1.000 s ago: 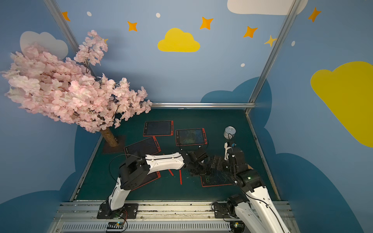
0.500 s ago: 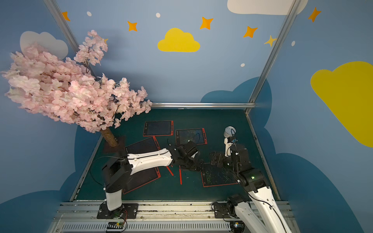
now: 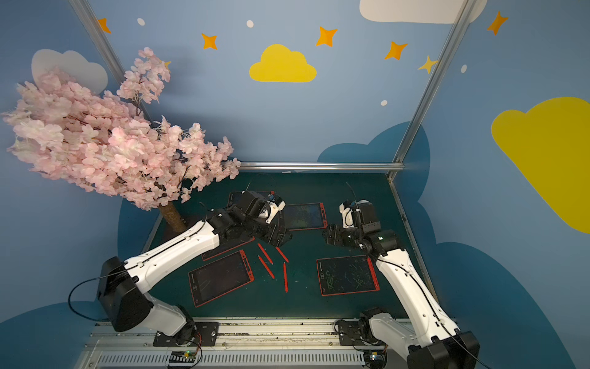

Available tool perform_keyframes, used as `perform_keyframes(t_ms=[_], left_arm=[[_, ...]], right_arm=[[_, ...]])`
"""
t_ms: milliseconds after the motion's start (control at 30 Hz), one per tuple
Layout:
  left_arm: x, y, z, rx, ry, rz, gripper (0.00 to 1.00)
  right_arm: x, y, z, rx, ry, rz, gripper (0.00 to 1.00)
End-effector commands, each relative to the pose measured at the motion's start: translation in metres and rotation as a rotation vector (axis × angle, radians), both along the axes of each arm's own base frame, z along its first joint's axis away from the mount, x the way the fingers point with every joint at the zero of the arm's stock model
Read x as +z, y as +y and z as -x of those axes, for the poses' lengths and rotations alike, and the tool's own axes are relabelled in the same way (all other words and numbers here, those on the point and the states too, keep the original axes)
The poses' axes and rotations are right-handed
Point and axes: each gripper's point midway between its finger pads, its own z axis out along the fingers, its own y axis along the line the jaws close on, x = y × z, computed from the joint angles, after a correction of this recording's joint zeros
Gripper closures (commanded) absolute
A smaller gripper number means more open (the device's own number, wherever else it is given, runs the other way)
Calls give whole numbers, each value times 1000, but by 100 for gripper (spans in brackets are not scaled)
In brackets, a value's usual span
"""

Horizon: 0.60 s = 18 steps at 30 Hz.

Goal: Place the stylus back onto the writing tablet
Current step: Pick up the stylus from the center of the board.

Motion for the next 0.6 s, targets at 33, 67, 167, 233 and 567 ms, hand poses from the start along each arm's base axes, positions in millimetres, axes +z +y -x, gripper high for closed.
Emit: perform_keyframes(t_ms=[33, 67, 167, 233, 567], left_arm=[[1, 17, -11, -47, -72, -91, 2], [-5, 21, -13, -12, -16, -90, 2], [-21, 26, -9, 49, 118, -68, 4], [-28, 26, -7, 87, 171, -43, 5], [-73, 35, -8, 468, 491, 97, 14]], right_arm=[[-4, 11, 2, 44, -1, -23, 28], [-5, 15, 4, 67, 0, -34, 29], [-11, 27, 14, 135, 21, -43, 27], [-16, 30, 20, 152, 34, -41, 24], [-10, 34, 48, 226, 7, -58, 8]])
